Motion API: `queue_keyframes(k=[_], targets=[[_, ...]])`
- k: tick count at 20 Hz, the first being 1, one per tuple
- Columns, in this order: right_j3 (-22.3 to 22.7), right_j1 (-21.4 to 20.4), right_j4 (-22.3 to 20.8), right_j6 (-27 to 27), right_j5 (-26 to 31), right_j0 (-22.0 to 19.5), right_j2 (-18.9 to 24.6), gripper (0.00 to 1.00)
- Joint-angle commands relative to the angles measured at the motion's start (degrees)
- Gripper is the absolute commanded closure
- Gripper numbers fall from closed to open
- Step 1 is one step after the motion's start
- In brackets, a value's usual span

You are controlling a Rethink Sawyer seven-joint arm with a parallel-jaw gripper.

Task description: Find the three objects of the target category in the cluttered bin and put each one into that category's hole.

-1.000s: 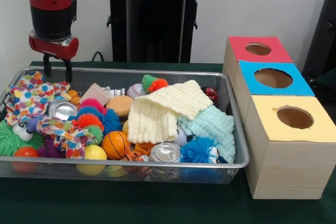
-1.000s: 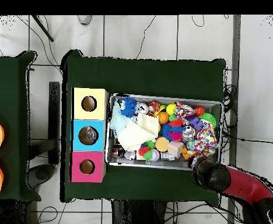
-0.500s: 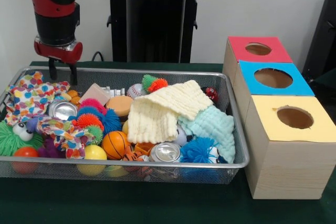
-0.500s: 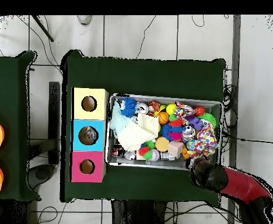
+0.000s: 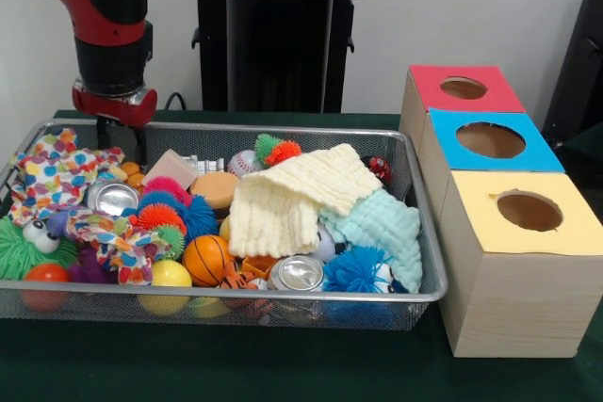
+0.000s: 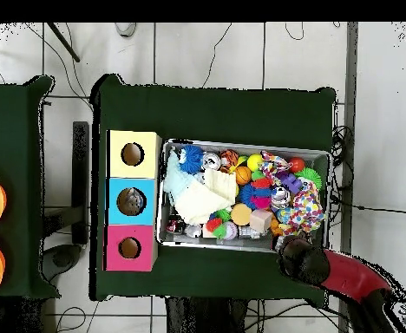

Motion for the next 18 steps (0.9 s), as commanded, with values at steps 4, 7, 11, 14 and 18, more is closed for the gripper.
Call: queue_keyframes(k=[4, 7, 11, 14, 18], targets=[[-7.16, 8.33, 1.53, 9.06, -9.31, 2.28, -0.18, 0.00], [-7.57, 10.17, 1.86, 9.36, -11.37, 2.24, -0.28, 0.00], [-8.33, 12.25, 2.10, 9.66, -13.60, 2.29, -0.32, 0.00], [-8.24, 12.59, 2.30, 9.91, -14.46, 2.51, -0.57, 0.00], [-8.73, 12.80, 1.53, 8.36, -14.15, 2.89, -0.50, 0.00]])
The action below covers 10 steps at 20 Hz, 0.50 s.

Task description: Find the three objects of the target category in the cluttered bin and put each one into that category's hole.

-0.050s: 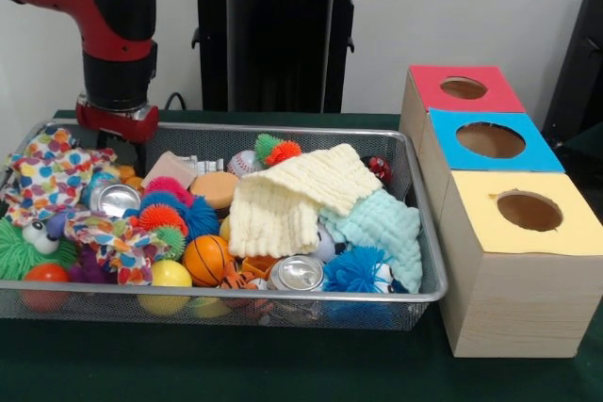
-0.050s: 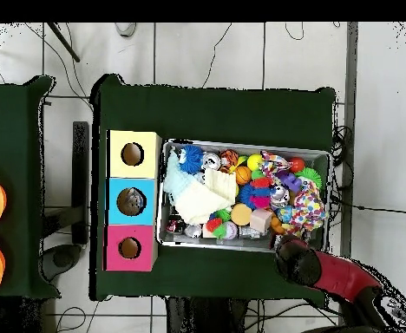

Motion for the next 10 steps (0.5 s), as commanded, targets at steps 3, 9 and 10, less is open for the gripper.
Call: queue_keyframes(k=[3, 9, 10], targets=[[-7.59, 8.33, 1.50, 7.30, -4.27, 1.43, 2.72, 1.00], [-6.48, 6.18, 2.31, 6.68, -1.84, 0.99, 4.22, 1.00], [-6.37, 5.89, 2.33, 6.58, -1.60, 1.04, 4.32, 1.00]])
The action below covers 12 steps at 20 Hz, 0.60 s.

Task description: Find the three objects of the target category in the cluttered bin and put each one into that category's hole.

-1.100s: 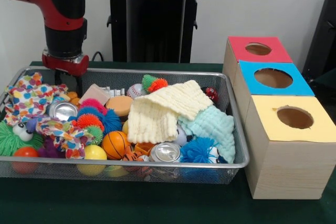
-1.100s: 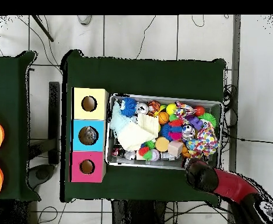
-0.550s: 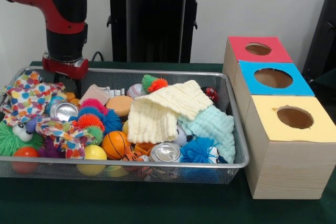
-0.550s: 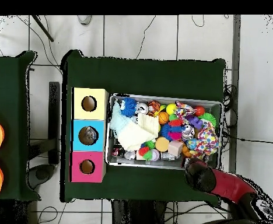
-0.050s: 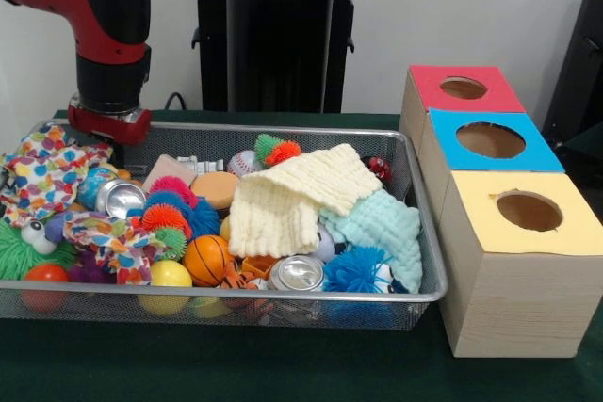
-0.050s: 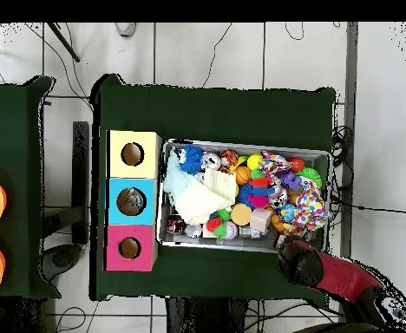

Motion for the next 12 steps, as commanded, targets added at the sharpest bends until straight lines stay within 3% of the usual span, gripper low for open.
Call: queue_keyframes(k=[1, 12], targets=[[-5.60, 5.22, 2.34, 6.48, -0.51, 0.98, 5.45, 1.00], [-3.11, -1.01, 3.04, 4.18, 4.70, 1.35, 8.65, 1.00]])
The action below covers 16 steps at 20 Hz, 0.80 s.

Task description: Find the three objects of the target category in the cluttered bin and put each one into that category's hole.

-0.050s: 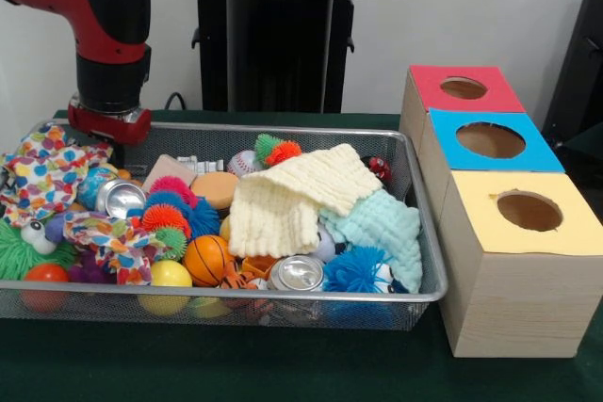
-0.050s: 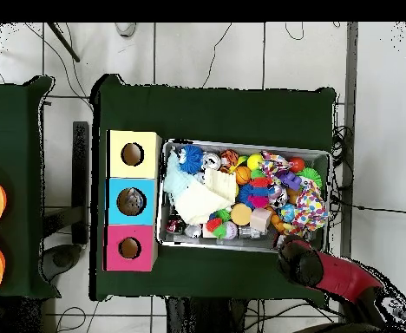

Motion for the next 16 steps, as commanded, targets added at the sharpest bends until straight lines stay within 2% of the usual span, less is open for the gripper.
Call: queue_keyframes(k=[1, 5, 9, 16], targets=[[-3.08, -1.77, 3.31, 3.63, 5.65, 1.67, 8.93, 1.00], [-3.79, -3.24, 3.55, 1.91, 9.57, 2.19, 10.06, 1.00], [-3.43, -2.99, 2.64, 1.60, 8.79, 0.95, 11.77, 1.00], [-3.26, -3.56, 2.42, 1.74, 9.59, 1.15, 12.53, 1.00]])
